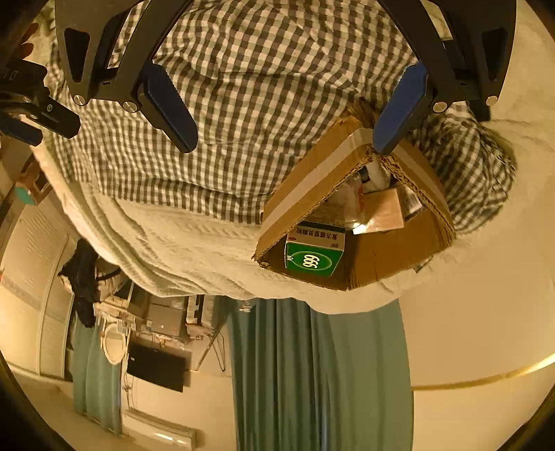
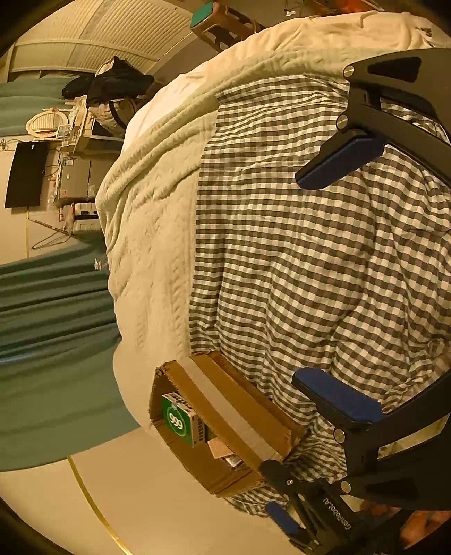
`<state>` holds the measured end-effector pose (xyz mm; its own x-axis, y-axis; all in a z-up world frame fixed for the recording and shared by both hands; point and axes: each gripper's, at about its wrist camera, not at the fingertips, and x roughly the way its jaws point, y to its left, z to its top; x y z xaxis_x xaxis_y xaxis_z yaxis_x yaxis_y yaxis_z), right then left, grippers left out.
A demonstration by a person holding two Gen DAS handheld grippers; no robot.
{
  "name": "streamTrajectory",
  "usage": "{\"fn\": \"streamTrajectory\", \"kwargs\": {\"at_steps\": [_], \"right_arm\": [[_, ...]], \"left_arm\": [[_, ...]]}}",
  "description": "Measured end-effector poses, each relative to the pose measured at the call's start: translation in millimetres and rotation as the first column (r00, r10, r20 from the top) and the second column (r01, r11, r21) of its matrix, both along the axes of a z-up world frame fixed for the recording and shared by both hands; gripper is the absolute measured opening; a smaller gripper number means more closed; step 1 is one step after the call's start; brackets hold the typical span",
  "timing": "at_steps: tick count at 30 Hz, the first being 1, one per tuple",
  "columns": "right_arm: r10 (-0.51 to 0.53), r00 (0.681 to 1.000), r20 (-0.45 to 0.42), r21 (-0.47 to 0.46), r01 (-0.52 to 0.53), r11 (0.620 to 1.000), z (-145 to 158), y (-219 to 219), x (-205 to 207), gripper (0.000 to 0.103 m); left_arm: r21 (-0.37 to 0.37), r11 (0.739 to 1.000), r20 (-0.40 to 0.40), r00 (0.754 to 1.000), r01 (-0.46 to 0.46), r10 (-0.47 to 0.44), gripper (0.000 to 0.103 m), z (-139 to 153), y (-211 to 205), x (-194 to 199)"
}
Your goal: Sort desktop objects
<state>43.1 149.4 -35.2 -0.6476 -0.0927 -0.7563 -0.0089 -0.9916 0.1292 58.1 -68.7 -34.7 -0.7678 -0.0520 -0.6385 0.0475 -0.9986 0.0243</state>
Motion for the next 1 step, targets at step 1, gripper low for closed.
{"fn": "streamTrajectory", "kwargs": {"at_steps": [1], "right_arm": [[0.001,1.0,0.005,-0.001,-0.001,1.0,-1.2,0.0,0.8,0.103]], "left_arm": [[0.001,1.0,0.003,1.0,0.003,-0.003,0.103,0.1,0.8,-0.1]]}}
